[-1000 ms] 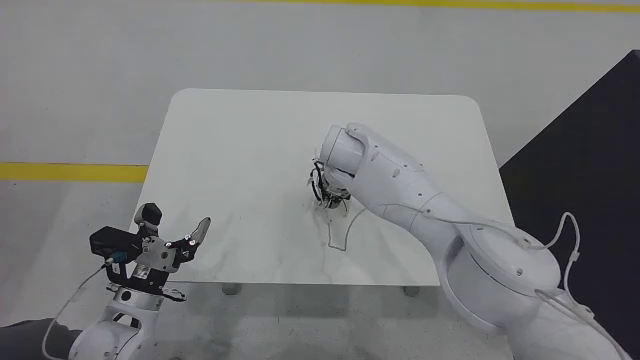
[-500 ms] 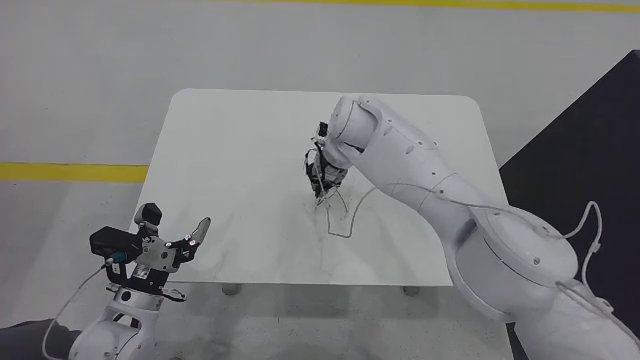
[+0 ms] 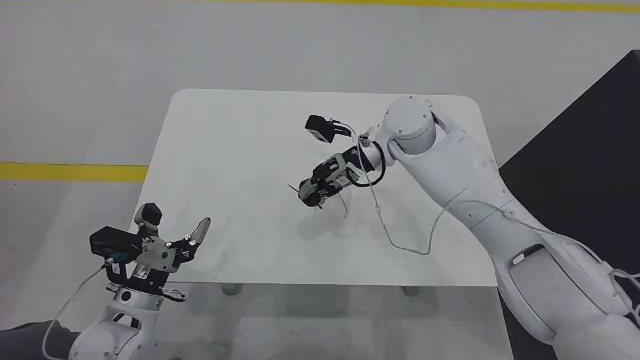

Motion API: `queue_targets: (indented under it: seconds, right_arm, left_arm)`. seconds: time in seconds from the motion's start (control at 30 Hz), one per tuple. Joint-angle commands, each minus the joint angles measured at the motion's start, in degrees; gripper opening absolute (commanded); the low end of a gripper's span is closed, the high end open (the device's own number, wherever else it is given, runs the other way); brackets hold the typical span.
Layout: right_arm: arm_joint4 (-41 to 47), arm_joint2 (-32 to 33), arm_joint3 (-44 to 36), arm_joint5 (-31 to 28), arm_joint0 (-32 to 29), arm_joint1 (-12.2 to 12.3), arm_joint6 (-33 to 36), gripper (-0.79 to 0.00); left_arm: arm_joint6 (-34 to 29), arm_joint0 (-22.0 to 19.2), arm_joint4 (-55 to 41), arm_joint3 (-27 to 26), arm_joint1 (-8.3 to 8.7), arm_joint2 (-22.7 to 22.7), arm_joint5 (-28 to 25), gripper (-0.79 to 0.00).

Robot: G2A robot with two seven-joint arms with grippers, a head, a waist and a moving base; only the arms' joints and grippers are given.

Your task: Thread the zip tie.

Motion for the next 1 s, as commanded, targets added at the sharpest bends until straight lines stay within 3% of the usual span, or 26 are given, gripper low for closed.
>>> queue_targets:
  seconds: [0.0,0.23,0.4,0.67,0.83,0.97]
  right_arm:
    - [0.3,-0.1,0.6,-0.2,0.2,-0.1,0.2,-0.785]
    - [0.4,0.0,-2.0,-1.8,-0.9,0.0,-0.3,-0.785]
    - [4.6,8.4,-10.9,-7.9,-3.8,2.8,2.5,-0.785]
    - [13.0,28.3,-28.6,0.8,-16.1,8.6,4.4,-0.785]
    - [9.5,36.3,-41.4,4.4,-23.2,10.9,1.9,-0.785]
    - [4.9,39.3,-50.6,6.2,-28.2,11.9,-4.2,-0.785]
  left_arm:
    - [0.0,0.0,0.0,0.0,0.00,0.0,0.0,0.000]
    - [0.0,0.0,0.0,0.0,0.00,0.0,0.0,0.000]
    - [0.0,0.0,0.0,0.0,0.00,0.0,0.0,0.000]
    - [0.0,0.0,0.0,0.0,0.00,0.0,0.0,0.000]
    - [0.0,0.0,0.0,0.0,0.00,0.0,0.0,0.000]
    - [0.0,0.0,0.0,0.0,0.00,0.0,0.0,0.000]
